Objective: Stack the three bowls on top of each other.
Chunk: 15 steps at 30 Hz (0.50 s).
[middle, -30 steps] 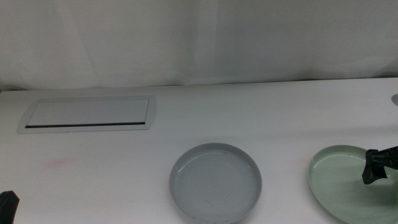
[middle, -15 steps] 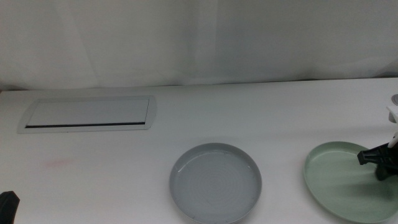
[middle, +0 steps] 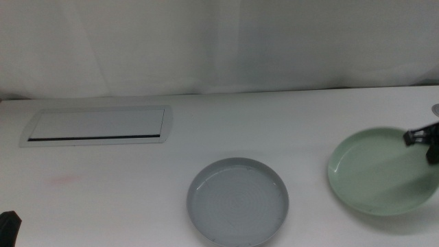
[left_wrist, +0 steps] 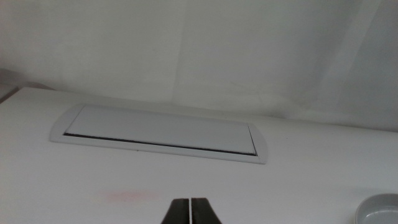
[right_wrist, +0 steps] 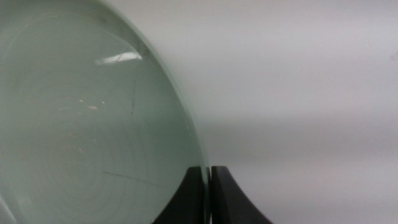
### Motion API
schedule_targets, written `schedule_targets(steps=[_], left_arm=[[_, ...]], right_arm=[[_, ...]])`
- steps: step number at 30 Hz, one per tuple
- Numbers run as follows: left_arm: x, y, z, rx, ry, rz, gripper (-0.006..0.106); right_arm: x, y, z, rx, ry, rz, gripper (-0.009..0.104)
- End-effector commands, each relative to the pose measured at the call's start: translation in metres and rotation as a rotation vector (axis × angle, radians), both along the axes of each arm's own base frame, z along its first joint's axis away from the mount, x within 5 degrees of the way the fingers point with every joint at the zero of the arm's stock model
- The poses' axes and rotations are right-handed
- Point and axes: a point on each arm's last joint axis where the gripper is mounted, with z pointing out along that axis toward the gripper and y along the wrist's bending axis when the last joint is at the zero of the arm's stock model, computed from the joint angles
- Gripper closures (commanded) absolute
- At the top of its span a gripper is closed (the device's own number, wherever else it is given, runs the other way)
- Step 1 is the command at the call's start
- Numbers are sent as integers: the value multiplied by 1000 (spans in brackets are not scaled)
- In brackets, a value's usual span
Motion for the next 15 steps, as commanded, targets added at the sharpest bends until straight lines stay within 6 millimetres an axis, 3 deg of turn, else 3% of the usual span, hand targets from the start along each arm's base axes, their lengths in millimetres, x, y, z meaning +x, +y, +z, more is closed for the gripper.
schedule_targets(steps=[1, 8, 11, 15], left_arm=[[0, 0, 3, -11, -13, 4, 104], [0, 0, 3, -11, -13, 4, 104], [0, 0, 3, -11, -13, 4, 104], [0, 0, 3, -11, -13, 4, 104]], right_arm=[[0, 3, 32, 7, -62, 23, 98], [-3, 39, 94, 102, -182, 121, 98], [-4, 66, 103, 130, -202, 186, 98], [-8, 100, 101, 160, -214, 241, 98]])
